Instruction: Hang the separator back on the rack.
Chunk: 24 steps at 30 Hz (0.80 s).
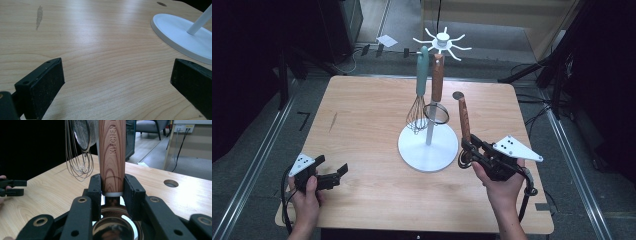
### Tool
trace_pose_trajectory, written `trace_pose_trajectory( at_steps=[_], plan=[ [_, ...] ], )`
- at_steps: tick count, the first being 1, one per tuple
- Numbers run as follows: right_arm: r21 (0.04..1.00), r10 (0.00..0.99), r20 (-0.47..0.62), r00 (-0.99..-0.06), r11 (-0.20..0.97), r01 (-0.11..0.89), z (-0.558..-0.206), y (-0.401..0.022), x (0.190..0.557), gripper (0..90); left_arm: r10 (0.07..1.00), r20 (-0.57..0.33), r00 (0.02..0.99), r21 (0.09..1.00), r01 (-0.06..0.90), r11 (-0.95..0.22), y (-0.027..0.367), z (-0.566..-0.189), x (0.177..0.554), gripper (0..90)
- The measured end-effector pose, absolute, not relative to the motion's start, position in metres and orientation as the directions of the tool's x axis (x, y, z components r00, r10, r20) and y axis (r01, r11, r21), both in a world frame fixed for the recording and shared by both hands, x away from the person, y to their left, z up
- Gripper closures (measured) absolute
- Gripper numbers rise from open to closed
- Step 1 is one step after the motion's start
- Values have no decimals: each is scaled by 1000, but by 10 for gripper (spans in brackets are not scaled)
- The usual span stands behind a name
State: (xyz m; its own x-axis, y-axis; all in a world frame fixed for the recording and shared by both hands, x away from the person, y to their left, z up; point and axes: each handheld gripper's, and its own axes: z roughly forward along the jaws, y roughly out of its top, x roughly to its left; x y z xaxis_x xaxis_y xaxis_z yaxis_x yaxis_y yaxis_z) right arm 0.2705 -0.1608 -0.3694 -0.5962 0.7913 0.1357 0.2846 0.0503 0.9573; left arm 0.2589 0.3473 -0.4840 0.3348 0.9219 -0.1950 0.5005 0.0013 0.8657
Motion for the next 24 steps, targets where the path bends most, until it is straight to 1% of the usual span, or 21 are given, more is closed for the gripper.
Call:
trace_pose_trajectory(
  at_steps=[4, 24],
  plan=[
    [960, 805, 98, -586, 79, 269, -364, -156, 269, 713, 923, -192, 334, 866, 500, -1, 347, -484, 259, 0],
    [974, 786, 114, -607, 33, 225, -342, -150, 273, 713, 924, -189, 333, 866, 501, -3, 347, -484, 259, 0]
  ],
)
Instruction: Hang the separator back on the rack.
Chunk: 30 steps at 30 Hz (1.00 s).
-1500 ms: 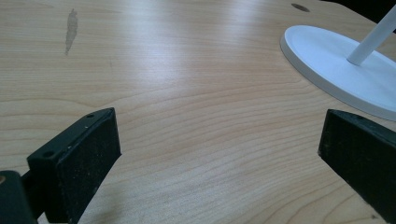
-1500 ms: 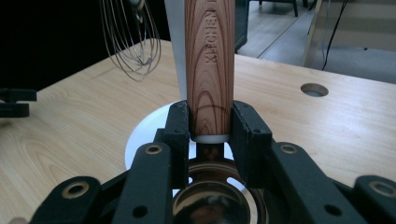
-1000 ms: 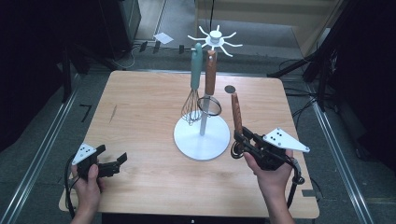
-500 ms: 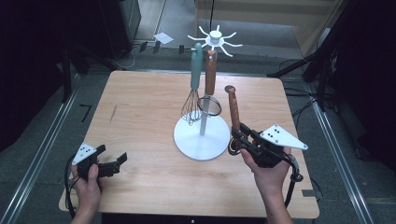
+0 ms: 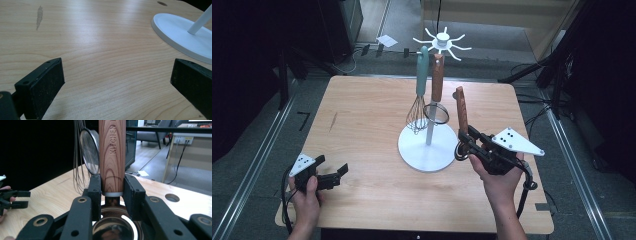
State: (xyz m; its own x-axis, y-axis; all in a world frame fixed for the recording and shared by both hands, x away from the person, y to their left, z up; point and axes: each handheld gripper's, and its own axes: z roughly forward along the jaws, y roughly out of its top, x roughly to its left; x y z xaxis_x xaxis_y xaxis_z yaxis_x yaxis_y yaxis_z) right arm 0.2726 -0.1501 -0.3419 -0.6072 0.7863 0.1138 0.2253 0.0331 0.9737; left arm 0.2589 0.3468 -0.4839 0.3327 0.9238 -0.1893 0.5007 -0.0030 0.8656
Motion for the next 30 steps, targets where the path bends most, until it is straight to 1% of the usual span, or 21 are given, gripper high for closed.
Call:
trace_pose_trajectory(
  at_steps=[11, 30],
  plan=[
    [981, 779, 106, -618, 21, 195, -328, -145, 273, 713, 923, -190, 334, 867, 499, -2, 347, -484, 259, 0],
    [991, 790, 85, -607, -4, 135, -308, -146, 273, 713, 923, -188, 335, 867, 499, -4, 346, -484, 259, 0]
  ],
)
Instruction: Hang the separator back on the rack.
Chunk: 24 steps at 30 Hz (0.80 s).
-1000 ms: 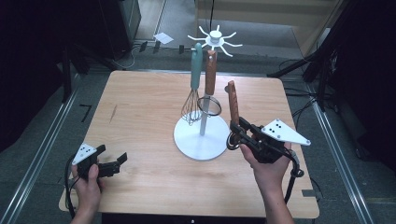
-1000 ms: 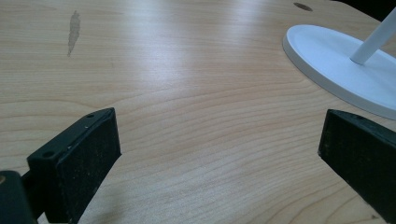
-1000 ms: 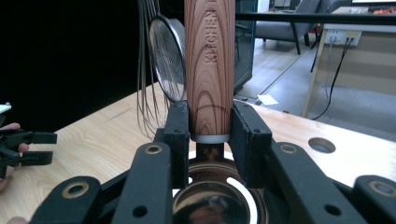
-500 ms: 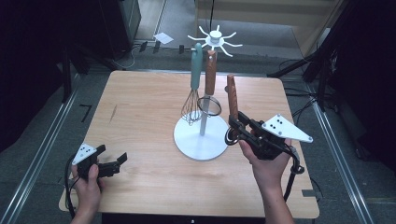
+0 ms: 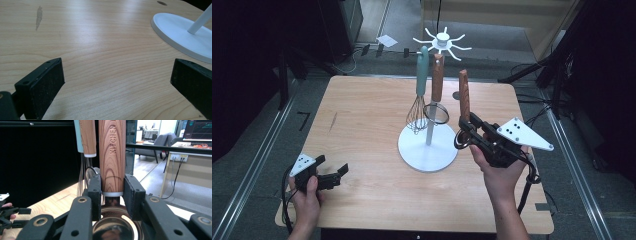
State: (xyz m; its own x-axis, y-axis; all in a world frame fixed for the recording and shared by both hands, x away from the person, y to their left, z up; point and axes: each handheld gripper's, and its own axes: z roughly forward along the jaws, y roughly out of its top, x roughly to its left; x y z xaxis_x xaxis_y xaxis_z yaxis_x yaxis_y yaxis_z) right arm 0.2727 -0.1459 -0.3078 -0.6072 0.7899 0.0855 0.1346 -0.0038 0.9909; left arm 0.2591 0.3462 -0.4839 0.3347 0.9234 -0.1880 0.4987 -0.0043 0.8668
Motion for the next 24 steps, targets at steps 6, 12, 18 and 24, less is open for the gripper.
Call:
trace_pose_trajectory(
  at_steps=[6, 12, 18, 24],
  plan=[
    [993, 793, 75, -604, -4, 118, -302, -146, 272, 713, 923, -188, 336, 867, 499, -5, 346, -484, 259, 0],
    [995, 792, 77, -606, -20, 99, -295, -146, 272, 713, 923, -185, 337, 867, 498, -8, 346, -484, 259, 0],
    [996, 795, 63, -604, -17, 82, -288, -143, 271, 713, 923, -185, 338, 867, 498, -9, 346, -484, 259, 0],
    [996, 796, 67, -602, -21, 83, -285, -139, 273, 713, 922, -184, 340, 867, 497, -10, 346, -484, 259, 0]
  ],
)
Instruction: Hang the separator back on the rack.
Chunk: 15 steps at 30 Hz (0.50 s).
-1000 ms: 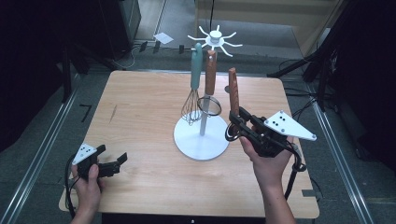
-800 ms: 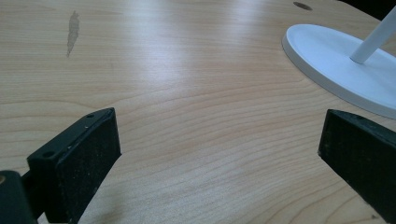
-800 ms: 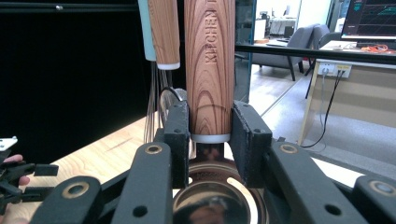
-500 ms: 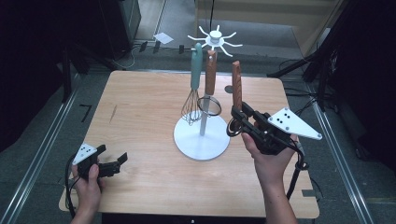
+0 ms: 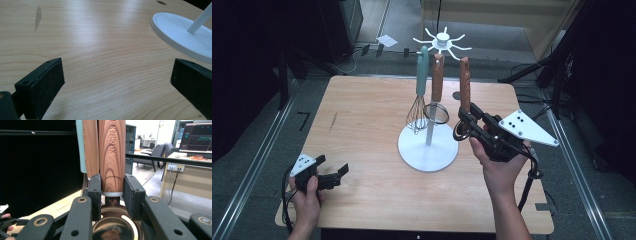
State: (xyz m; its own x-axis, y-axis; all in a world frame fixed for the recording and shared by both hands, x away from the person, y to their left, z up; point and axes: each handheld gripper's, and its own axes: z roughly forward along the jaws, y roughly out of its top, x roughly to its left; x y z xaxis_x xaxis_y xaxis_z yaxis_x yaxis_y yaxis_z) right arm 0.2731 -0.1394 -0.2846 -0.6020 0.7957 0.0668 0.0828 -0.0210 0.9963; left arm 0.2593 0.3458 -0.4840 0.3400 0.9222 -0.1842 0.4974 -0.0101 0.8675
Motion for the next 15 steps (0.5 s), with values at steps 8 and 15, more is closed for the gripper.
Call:
trace_pose_trajectory(
  at_steps=[8, 15],
  plan=[
    [995, 799, 77, -597, -27, 92, -283, -136, 280, 713, 921, -183, 343, 868, 497, -13, 346, -484, 259, 0],
    [995, 797, 76, -599, -22, 98, -283, -132, 285, 713, 921, -182, 344, 867, 497, -15, 345, -484, 259, 0]
  ],
)
